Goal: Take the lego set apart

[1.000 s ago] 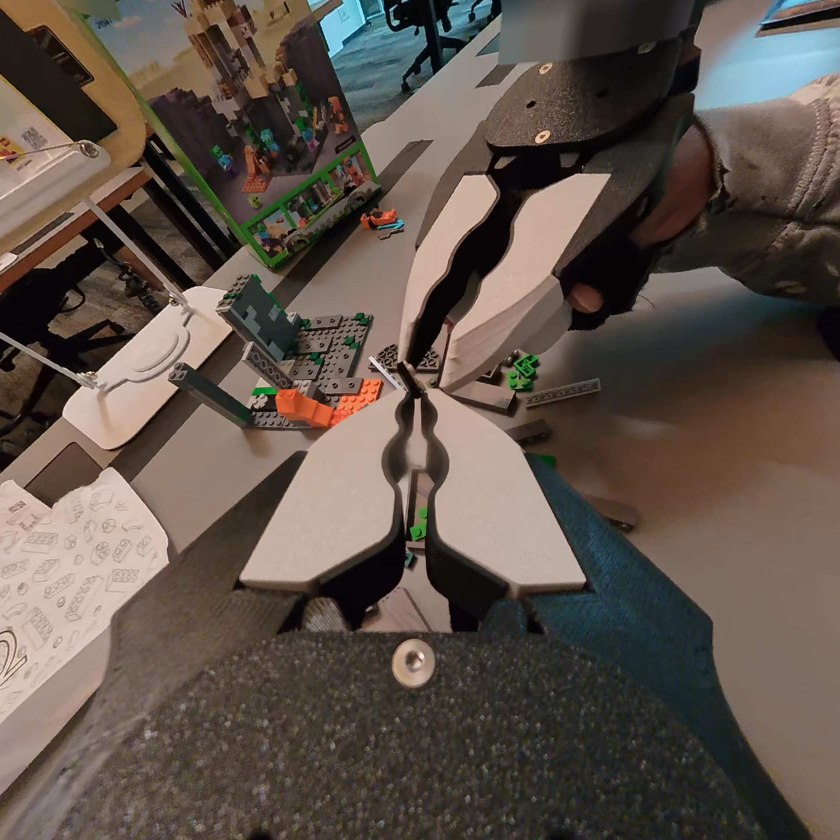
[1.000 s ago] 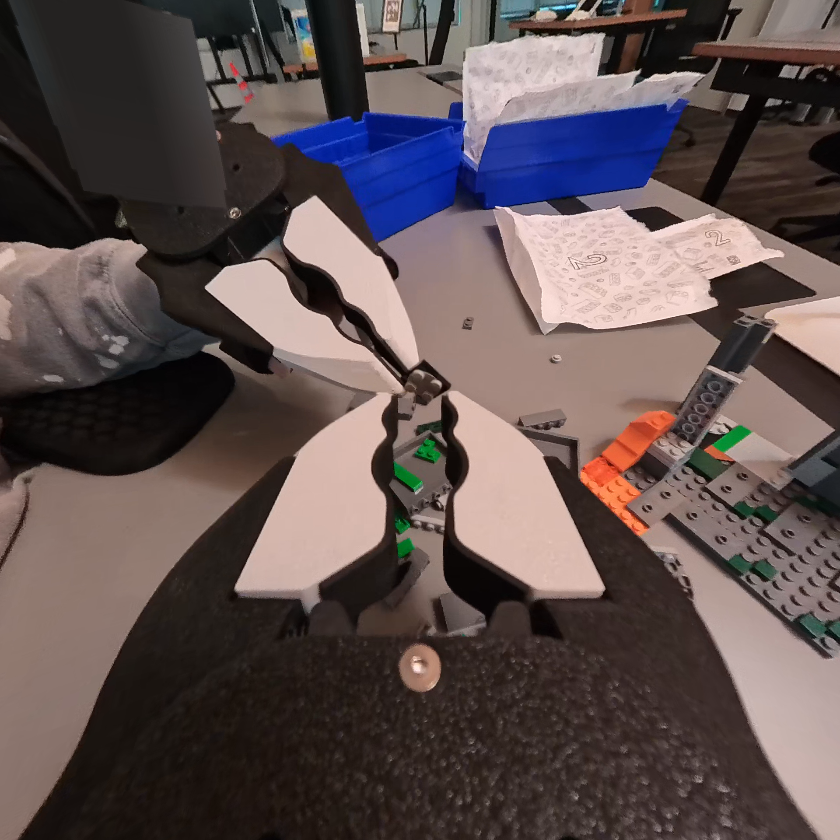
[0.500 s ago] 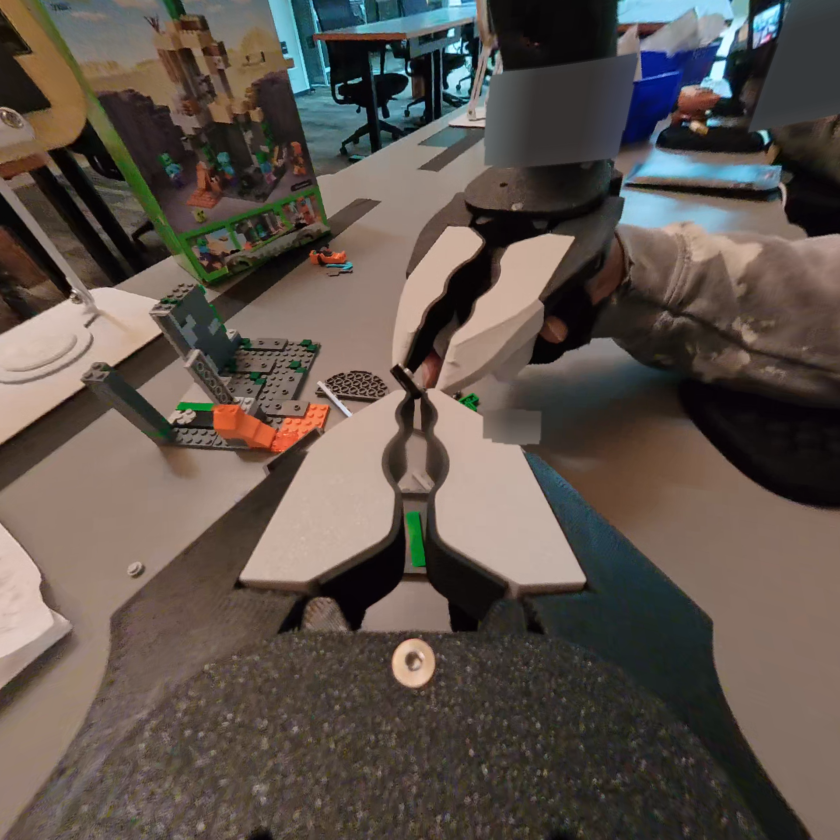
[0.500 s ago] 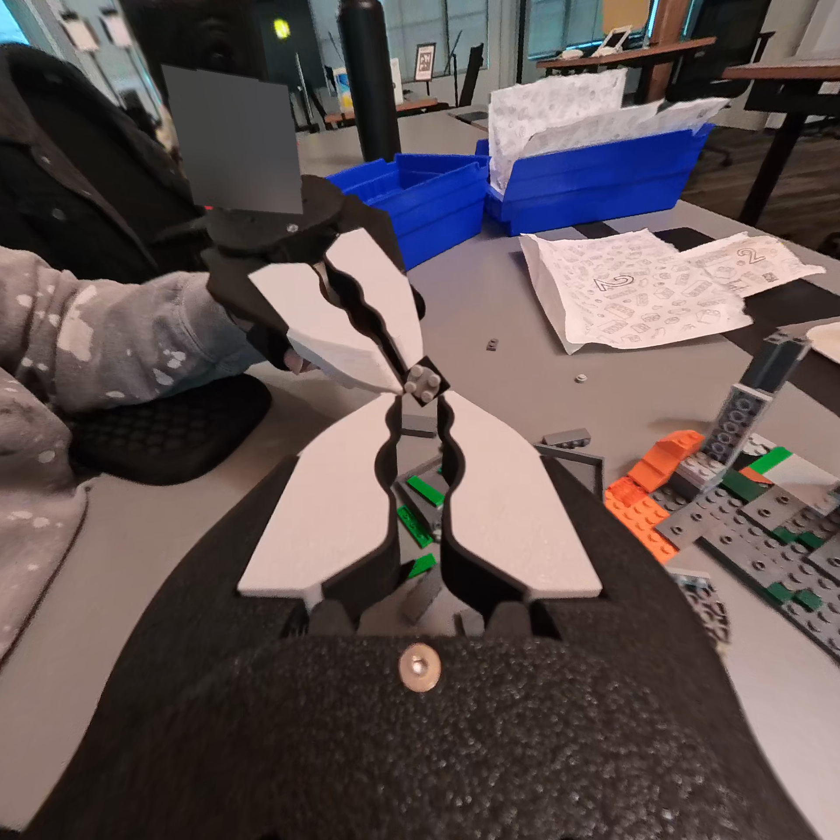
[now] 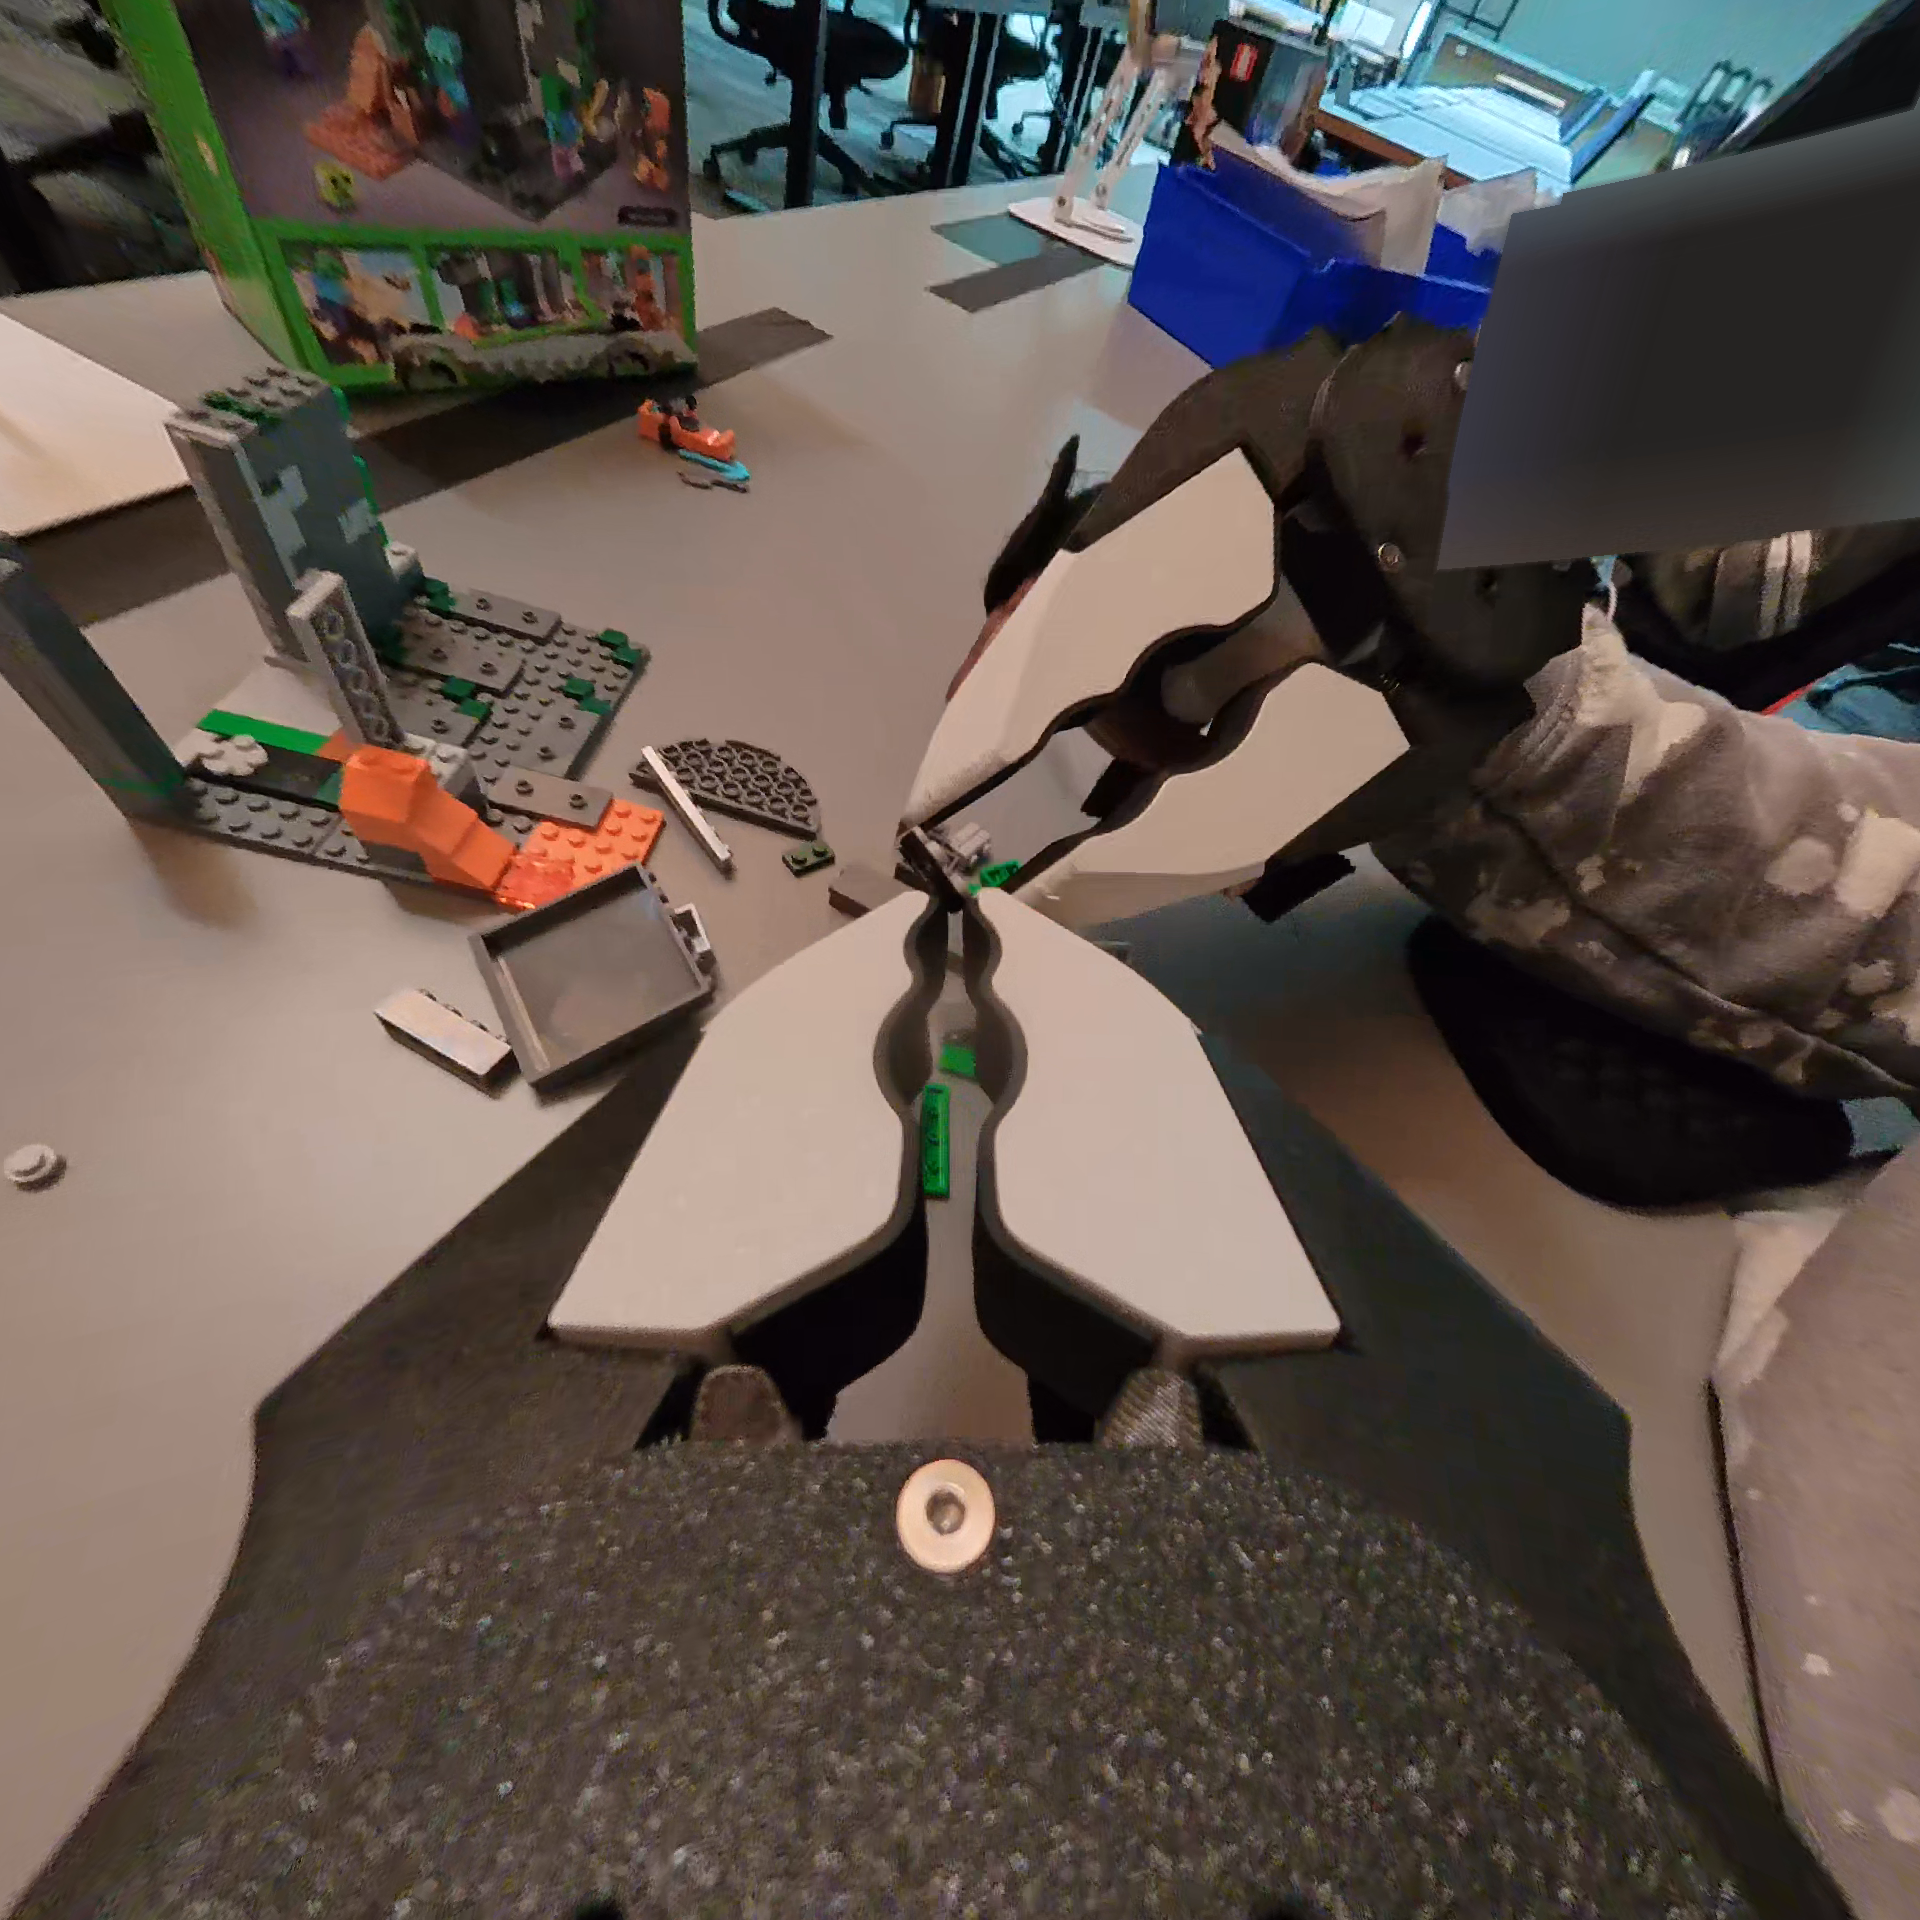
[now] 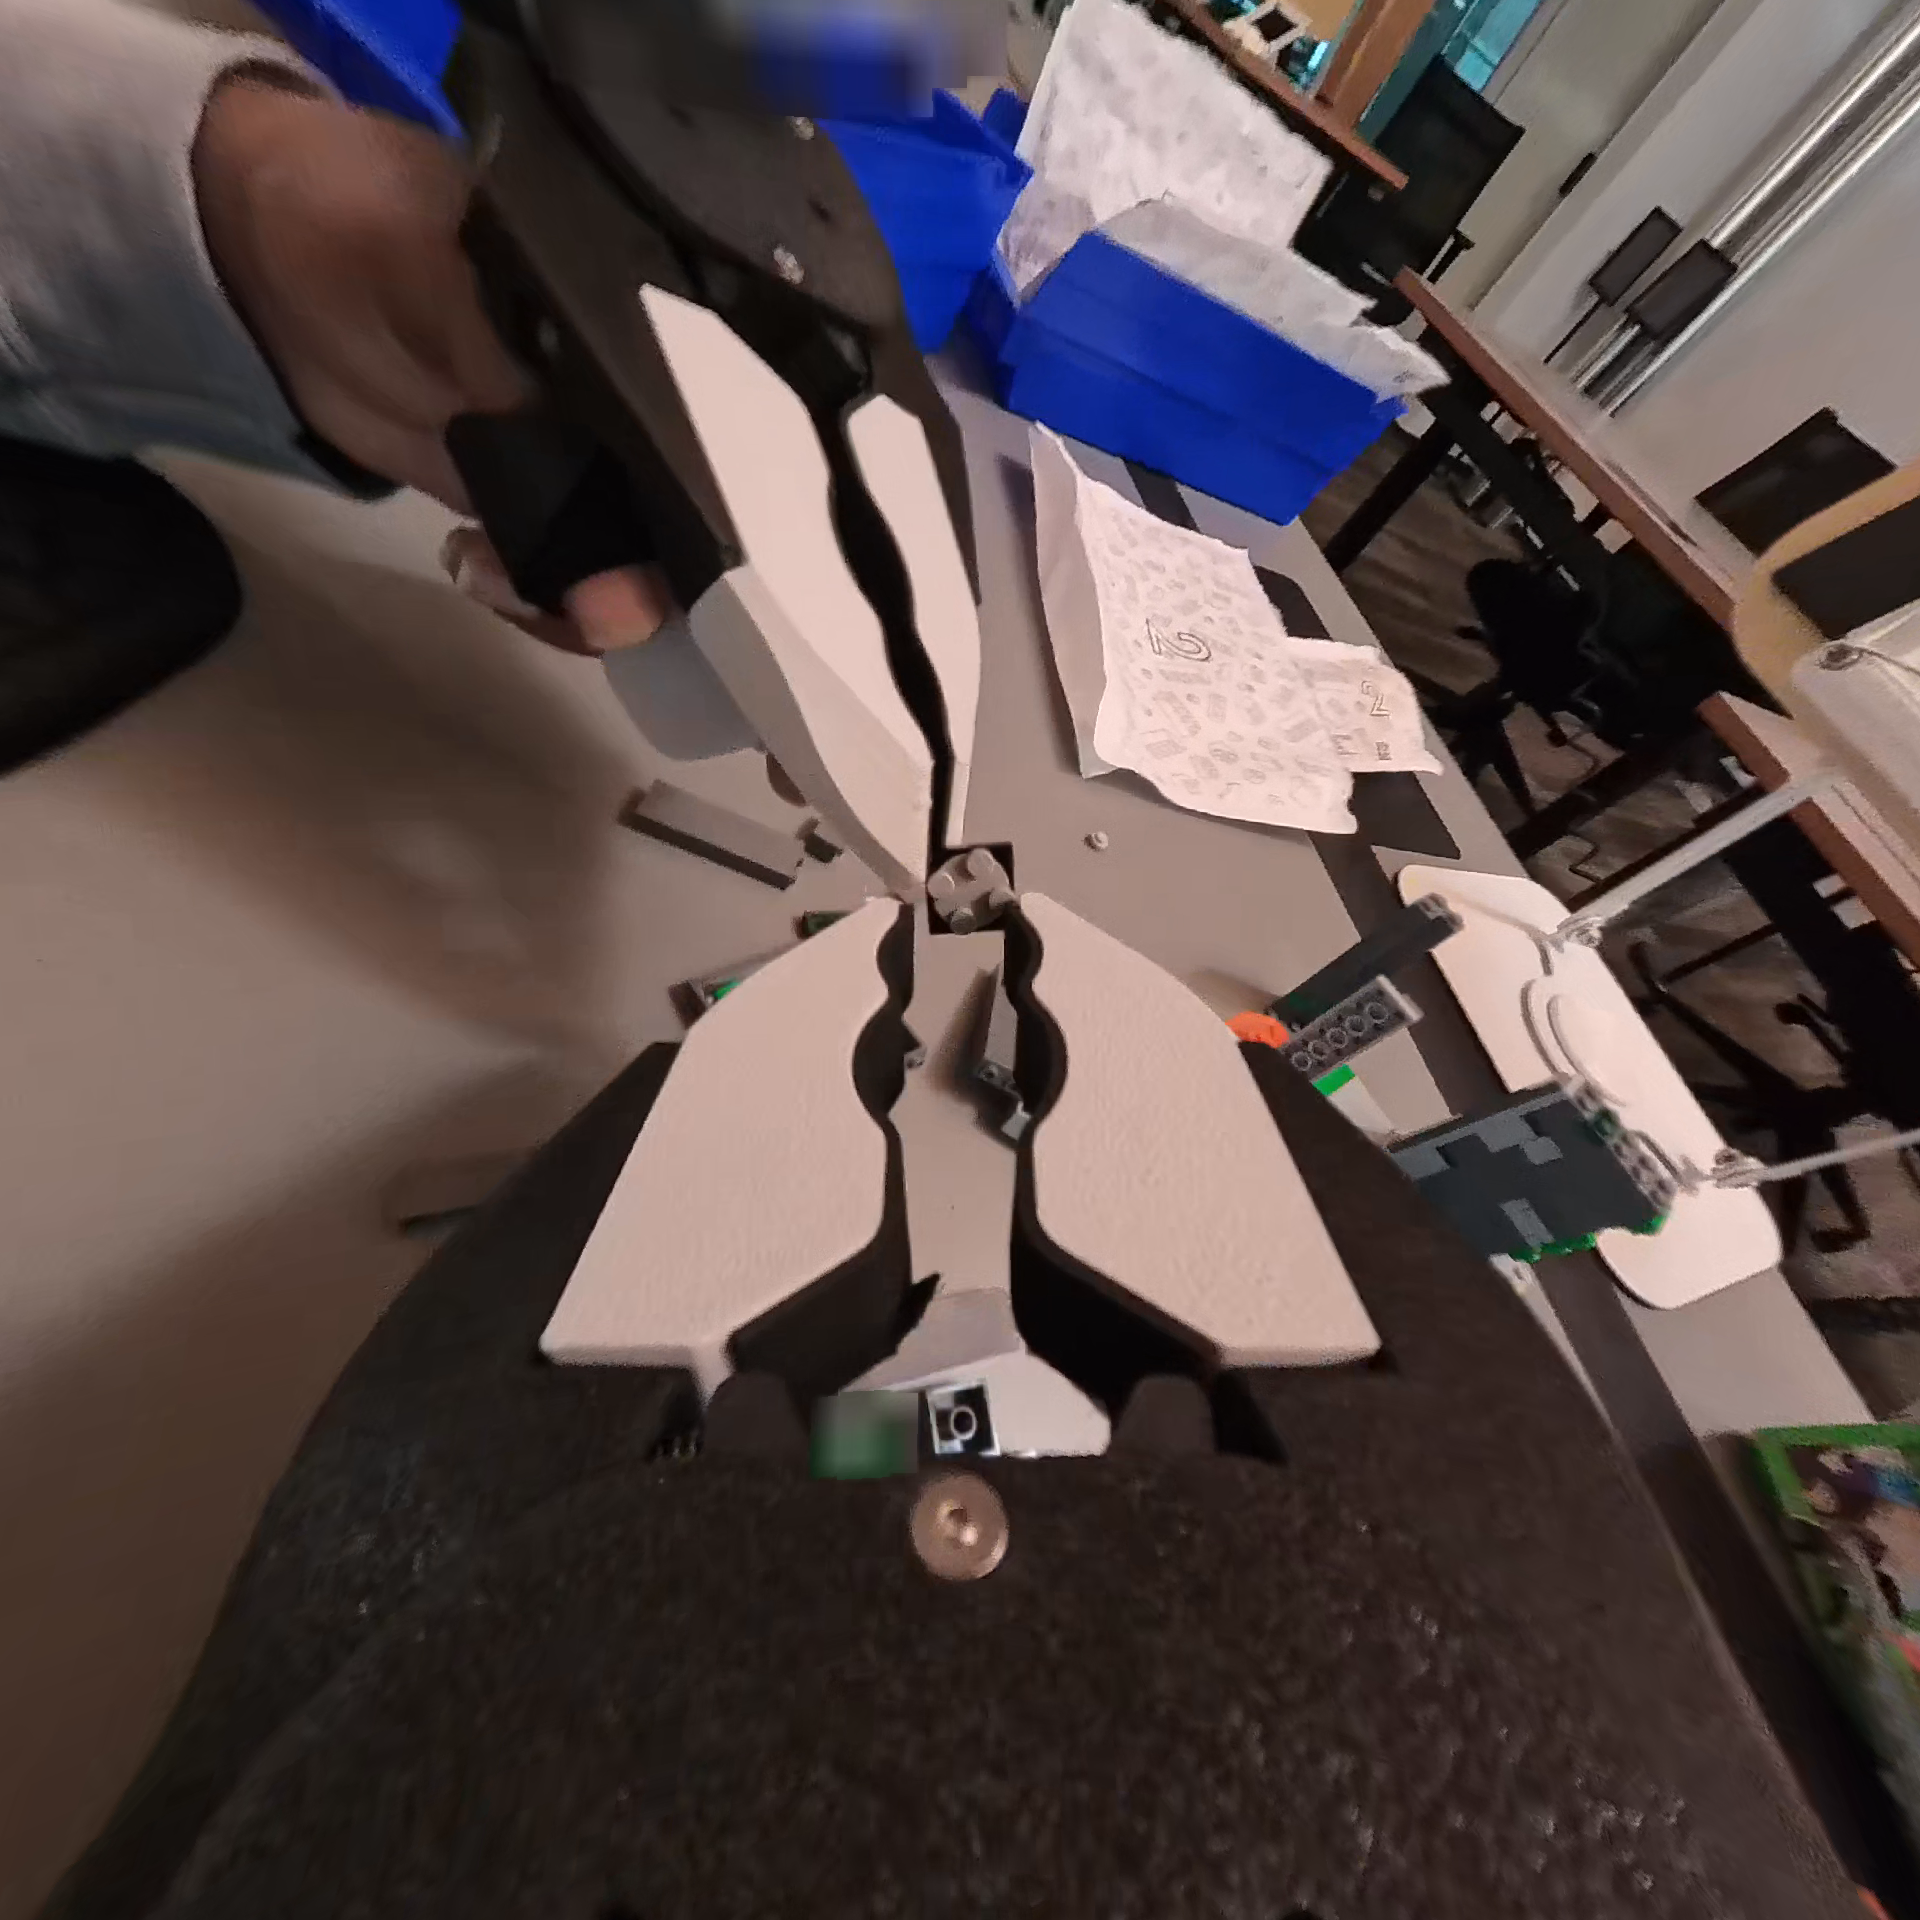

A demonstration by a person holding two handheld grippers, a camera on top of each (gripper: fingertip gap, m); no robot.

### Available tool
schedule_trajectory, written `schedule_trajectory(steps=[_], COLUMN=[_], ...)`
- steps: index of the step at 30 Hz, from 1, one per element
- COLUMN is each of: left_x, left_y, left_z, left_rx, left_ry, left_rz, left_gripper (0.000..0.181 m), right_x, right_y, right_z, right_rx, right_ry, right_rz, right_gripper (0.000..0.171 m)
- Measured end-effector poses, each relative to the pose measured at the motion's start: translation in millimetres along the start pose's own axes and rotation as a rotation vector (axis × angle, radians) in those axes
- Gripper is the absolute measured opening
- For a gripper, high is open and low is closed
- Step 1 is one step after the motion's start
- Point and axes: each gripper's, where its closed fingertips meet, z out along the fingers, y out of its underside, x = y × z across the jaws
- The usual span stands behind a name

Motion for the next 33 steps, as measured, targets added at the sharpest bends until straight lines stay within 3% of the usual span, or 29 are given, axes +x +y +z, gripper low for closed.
schedule_trajectory(steps=[23,33], left_x=[9.9,13.9], left_y=[32.8,38.9], left_z=[-4.1,-1.3], left_rx=[-0.208,-0.229], left_ry=[0.126,0.208], left_rz=[-0.025,-0.140], left_gripper=[0.003,0.003], right_x=[-29.2,-35.1], right_y=[15.0,20.4], right_z=[8.2,4.6], right_rx=[-0.165,-0.192], right_ry=[-0.095,-0.023], right_rz=[-0.178,-0.269], right_gripper=[0.013,0.011])
